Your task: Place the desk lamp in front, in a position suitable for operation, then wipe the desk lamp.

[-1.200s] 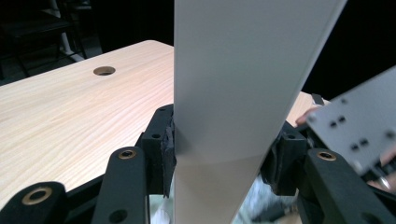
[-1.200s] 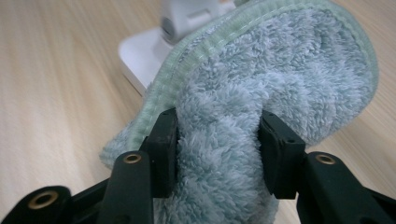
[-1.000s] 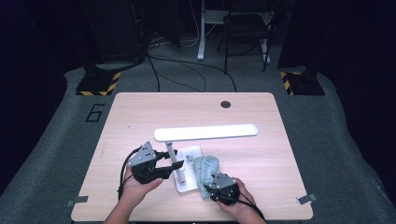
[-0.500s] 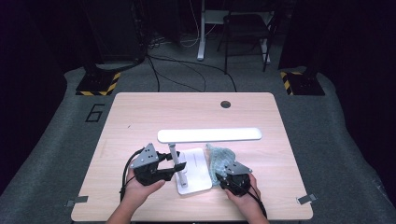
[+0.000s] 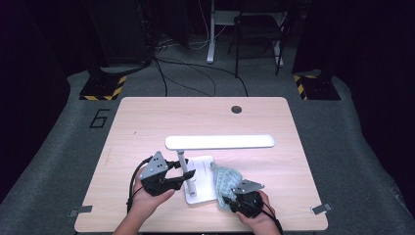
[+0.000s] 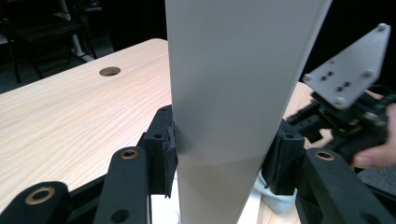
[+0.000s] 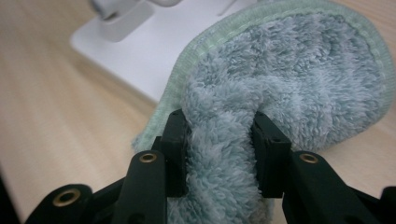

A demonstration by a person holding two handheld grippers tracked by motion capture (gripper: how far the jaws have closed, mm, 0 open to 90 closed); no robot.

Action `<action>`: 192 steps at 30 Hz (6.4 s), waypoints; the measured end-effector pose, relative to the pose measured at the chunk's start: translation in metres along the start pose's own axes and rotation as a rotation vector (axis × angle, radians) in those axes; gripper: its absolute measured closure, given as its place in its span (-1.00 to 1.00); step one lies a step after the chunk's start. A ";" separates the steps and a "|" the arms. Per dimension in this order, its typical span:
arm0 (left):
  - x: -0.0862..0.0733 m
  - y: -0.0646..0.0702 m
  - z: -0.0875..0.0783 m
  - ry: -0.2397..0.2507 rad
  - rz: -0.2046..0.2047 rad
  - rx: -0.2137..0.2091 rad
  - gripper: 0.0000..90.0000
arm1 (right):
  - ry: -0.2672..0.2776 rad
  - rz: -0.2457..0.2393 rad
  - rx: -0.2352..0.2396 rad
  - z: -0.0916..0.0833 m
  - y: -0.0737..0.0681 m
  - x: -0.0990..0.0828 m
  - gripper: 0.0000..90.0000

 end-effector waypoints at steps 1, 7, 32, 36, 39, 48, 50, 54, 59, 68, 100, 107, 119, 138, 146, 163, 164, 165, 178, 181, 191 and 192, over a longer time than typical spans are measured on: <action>0.000 0.001 0.001 0.006 -0.011 -0.002 0.19 | 0.003 -0.006 0.026 -0.002 -0.004 -0.001 0.37; 0.000 0.000 0.001 0.014 -0.008 -0.012 0.19 | 0.049 -0.025 -0.062 -0.004 -0.001 -0.002 0.31; -0.002 -0.001 -0.001 0.032 -0.032 -0.035 0.15 | 0.090 0.054 -0.212 -0.029 0.070 -0.014 -0.12; -0.002 -0.001 -0.003 0.034 -0.042 -0.056 0.13 | 0.091 0.100 -0.241 -0.036 0.081 -0.018 -0.12; -0.002 -0.001 -0.004 0.028 -0.041 -0.058 0.11 | 0.122 0.148 -0.244 -0.040 0.087 -0.018 -0.12; -0.002 0.000 -0.003 0.026 -0.035 -0.061 0.07 | 0.220 0.174 -0.246 -0.047 0.077 -0.007 -0.11; -0.002 0.000 -0.003 0.024 -0.030 -0.059 0.07 | 0.243 0.178 -0.217 -0.043 0.066 -0.001 -0.11; -0.002 0.000 -0.003 0.023 -0.027 -0.059 0.08 | 0.194 0.113 -0.182 -0.024 0.051 0.003 -0.10; -0.002 -0.001 -0.002 0.029 -0.044 -0.073 0.08 | 0.103 0.103 -0.222 -0.010 0.056 -0.006 0.00; -0.003 -0.001 -0.004 0.029 -0.041 -0.083 0.08 | 0.050 0.133 -0.301 -0.019 0.077 -0.017 0.05; -0.001 0.007 -0.001 0.031 -0.014 -0.098 0.16 | 0.114 0.224 -0.328 -0.022 0.092 -0.016 -0.34; -0.001 0.006 -0.001 0.034 -0.007 -0.111 0.15 | 0.010 0.139 -0.443 -0.009 0.088 -0.021 -0.35; -0.002 0.006 -0.001 0.041 -0.019 -0.108 0.15 | 0.008 0.164 -0.448 -0.014 0.095 -0.022 0.31; 0.000 0.008 0.000 0.035 -0.022 -0.104 0.10 | 0.241 0.296 -0.092 -0.026 0.035 0.028 0.64; 0.008 0.009 -0.017 -0.016 0.016 -0.107 0.05 | 0.320 0.366 0.066 -0.017 0.003 0.059 0.64; -0.004 -0.002 -0.029 -0.046 0.012 -0.107 0.35 | 0.182 0.317 0.192 0.035 -0.036 0.057 0.38; -0.005 -0.002 -0.028 -0.043 0.005 -0.100 0.35 | 0.175 0.295 0.199 0.038 -0.038 0.056 0.33; -0.006 -0.003 -0.028 -0.045 0.015 -0.093 0.35 | 0.179 0.276 0.189 0.038 -0.038 0.055 0.30; -0.007 -0.005 -0.027 -0.038 0.004 -0.076 0.25 | 0.181 0.217 0.104 0.033 -0.025 0.055 -0.25; -0.008 -0.006 -0.026 -0.040 -0.013 -0.082 0.24 | 0.159 0.211 0.104 0.039 -0.028 0.055 -0.26; -0.010 -0.006 -0.024 -0.045 -0.030 -0.090 0.25 | 0.140 0.175 0.045 0.049 -0.024 0.046 -0.01; -0.010 -0.006 -0.024 -0.045 -0.030 -0.090 0.25 | 0.140 0.175 0.045 0.049 -0.024 0.046 -0.01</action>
Point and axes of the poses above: each handheld gripper's, and its own axes: z roughly forward along the jaws, x roughly out of its top, y roughly to its right, the point moved 6 cm from there along z, roughly forward along the jaws, and after that the axes turned 2 degrees about z, right-handed, at the moved point
